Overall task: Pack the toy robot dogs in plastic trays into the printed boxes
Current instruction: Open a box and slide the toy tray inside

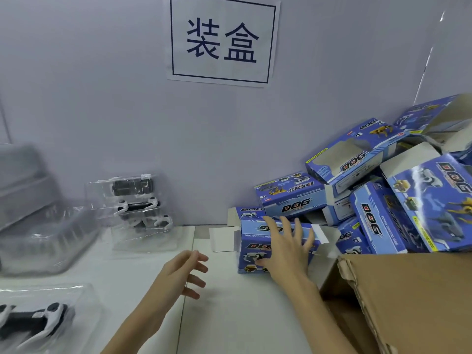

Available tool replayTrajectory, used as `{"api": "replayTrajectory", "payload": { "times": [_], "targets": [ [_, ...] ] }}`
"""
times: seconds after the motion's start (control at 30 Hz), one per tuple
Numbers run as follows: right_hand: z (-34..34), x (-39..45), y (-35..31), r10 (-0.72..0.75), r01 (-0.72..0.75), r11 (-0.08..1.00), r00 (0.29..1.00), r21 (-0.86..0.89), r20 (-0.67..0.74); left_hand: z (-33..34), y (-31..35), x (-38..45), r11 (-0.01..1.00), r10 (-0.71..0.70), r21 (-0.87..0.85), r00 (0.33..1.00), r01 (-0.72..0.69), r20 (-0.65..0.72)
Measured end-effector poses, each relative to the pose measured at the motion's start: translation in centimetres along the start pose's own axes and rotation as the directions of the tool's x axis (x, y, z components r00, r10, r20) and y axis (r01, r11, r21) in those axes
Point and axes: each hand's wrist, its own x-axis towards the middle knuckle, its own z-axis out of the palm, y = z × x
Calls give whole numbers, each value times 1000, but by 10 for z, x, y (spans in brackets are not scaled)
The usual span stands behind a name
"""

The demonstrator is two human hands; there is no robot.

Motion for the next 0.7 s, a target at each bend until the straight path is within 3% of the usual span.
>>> {"api": "replayTrajectory", "payload": {
  "times": [0.17, 0.33, 0.43, 0.53, 0.63, 0.7],
  "targets": [
    [-5, -32, -7, -20, 65, 964, 984, 257, -175, 7, -2, -1, 998, -54, 11, 999, 54, -3],
    [-29, -54, -13, -176, 312, 772, 942, 554, -286, 0, -5, 4, 958, -175, -230, 984, 172, 7],
    [-45, -67, -17, -310, 438, 622, 899, 649, -309, -5, -4, 6, 861, -284, -390, 944, 328, 167],
    [-51, -81, -21, -391, 518, 490, 849, 701, -355, -11, 0, 3, 756, -271, -482, 882, 442, 385],
    [-51, -85, -28, -466, 566, 485, 813, 667, -350, -16, 4, -2, 728, -231, -491, 845, 479, 482],
    [-50, -81, -32, -452, 497, 481, 846, 722, -281, -14, 10, -4, 762, -201, -481, 864, 434, 462]
  ]
}}
